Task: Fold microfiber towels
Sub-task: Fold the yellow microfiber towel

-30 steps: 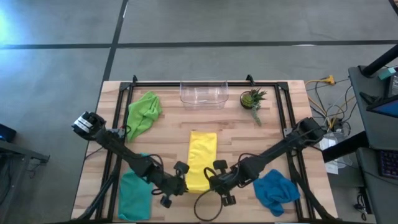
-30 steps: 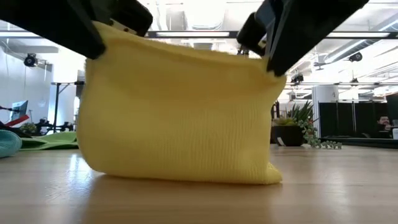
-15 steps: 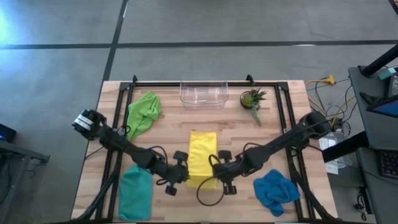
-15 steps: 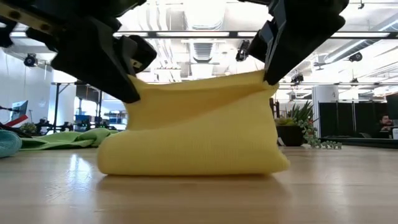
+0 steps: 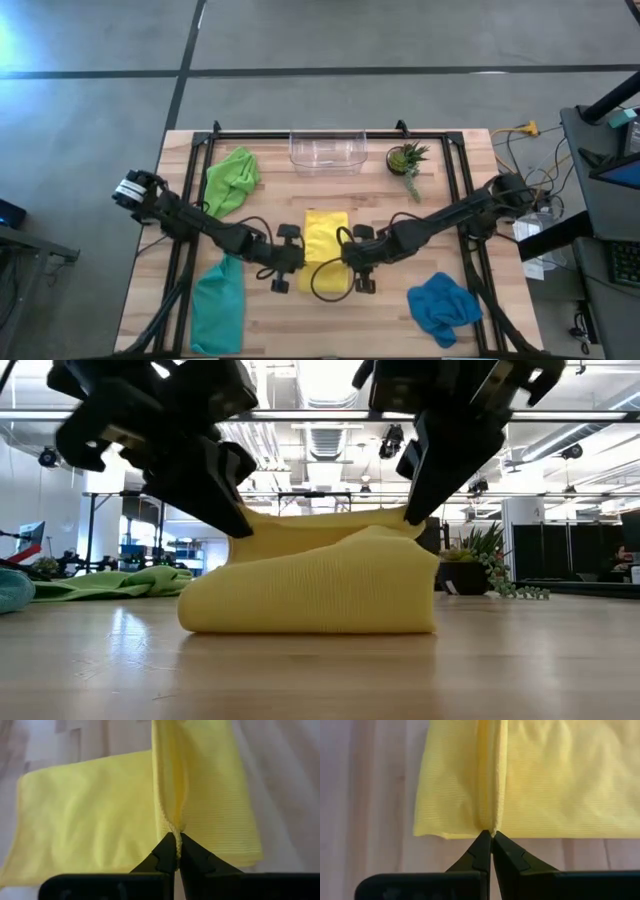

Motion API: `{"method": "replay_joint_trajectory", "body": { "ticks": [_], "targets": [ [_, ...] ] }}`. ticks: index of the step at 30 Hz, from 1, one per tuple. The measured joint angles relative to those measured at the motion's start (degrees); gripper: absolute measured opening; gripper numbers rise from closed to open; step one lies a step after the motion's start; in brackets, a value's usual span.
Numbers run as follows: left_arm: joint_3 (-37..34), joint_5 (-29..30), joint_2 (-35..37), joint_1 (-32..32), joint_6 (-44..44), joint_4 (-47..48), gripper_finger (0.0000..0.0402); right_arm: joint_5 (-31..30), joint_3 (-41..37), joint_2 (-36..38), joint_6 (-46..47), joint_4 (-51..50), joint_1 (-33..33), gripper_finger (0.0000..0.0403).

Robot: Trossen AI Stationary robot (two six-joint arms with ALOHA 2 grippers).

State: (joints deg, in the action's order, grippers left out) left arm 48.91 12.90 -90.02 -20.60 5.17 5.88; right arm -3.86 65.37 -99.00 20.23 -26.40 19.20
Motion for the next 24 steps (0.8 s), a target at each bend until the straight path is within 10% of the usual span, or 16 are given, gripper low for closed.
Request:
{"method": "replay_joint_trajectory", "body": {
  "ticks": [24],
  "targets": [
    [-1.1, 0.9, 0.1, 10.3, -3.1, 0.7, 0.0, -0.1, -1.9, 0.0, -3.9, 0.2, -10.7, 0.0009]
  ]
}}
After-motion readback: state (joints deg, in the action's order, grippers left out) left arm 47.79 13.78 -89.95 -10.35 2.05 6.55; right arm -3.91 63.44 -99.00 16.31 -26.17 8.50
